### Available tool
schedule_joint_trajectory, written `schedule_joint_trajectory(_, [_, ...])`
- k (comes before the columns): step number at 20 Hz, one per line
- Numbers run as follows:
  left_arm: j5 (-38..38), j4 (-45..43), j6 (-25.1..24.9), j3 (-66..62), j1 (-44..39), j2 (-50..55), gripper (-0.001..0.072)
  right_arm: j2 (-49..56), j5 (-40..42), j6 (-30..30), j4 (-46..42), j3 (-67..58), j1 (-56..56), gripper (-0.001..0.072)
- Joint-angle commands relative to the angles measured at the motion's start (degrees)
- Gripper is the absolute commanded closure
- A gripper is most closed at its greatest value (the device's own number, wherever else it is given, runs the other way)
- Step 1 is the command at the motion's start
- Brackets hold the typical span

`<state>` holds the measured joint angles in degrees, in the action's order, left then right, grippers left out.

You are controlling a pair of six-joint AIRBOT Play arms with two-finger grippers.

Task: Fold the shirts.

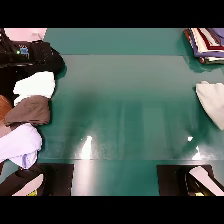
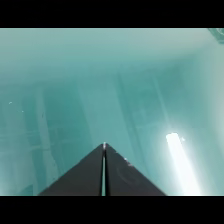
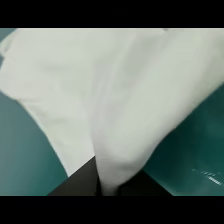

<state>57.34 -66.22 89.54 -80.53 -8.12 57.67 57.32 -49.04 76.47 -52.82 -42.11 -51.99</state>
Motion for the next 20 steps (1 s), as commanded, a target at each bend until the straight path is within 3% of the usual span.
schedule_joint_trajectory(1, [0.0, -0.1, 0.1, 0.0, -0.1, 0.0, 0.0685, -0.7, -1.6, 0.0, -8.7, -1.3, -3.7, 0.0495])
schedule_joint_trajectory(2, [0.2, -0.1, 0.1, 0.0, -0.1, 0.0, 0.0685, -0.7, -1.8, 0.0, -10.8, -3.0, -4.2, 0.0207])
schedule_joint_trajectory(3, [0.5, -0.2, 0.1, 0.0, -0.1, 0.0, 0.0685, -0.7, -2.6, 0.0, -12.4, -5.1, -5.1, 0.008])
schedule_joint_trajectory(7, [0.6, -0.2, 0.1, 0.0, -0.1, 0.0, 0.0684, -0.7, -10.8, 0.0, -11.2, -15.0, -6.4, 0.0084])
schedule_joint_trajectory(12, [0.6, -0.2, 0.1, 0.0, -0.1, 0.0, 0.0684, -0.7, -16.0, 0.0, -6.8, -19.4, 17.1, 0.009])
schedule_joint_trajectory(13, [0.7, 0.0, 0.1, 0.0, -0.1, 0.0, 0.0684, -0.7, -16.0, 0.0, -6.8, -19.3, 23.3, 0.0097])
schedule_joint_trajectory(15, [0.5, 0.3, 0.1, 0.0, -0.1, -0.1, 0.0684, -0.7, -15.5, 0.0, -6.9, -19.3, 36.1, 0.0324])
schedule_joint_trajectory(16, [0.5, 0.3, 0.1, 0.0, -0.1, -0.1, 0.0684, -0.7, -14.5, 0.0, -7.2, -19.3, 42.2, 0.0398])
schedule_joint_trajectory(19, [0.1, 0.3, 0.1, 0.0, -0.1, -0.1, 0.0684, -0.7, -8.8, 0.0, -7.3, -19.4, 56.2, 0.0414])
schedule_joint_trajectory(20, [0.1, 0.3, 0.1, 0.0, -0.1, -0.1, 0.0684, -0.7, -6.9, 0.0, -7.3, -19.4, 59.7, 0.0587])
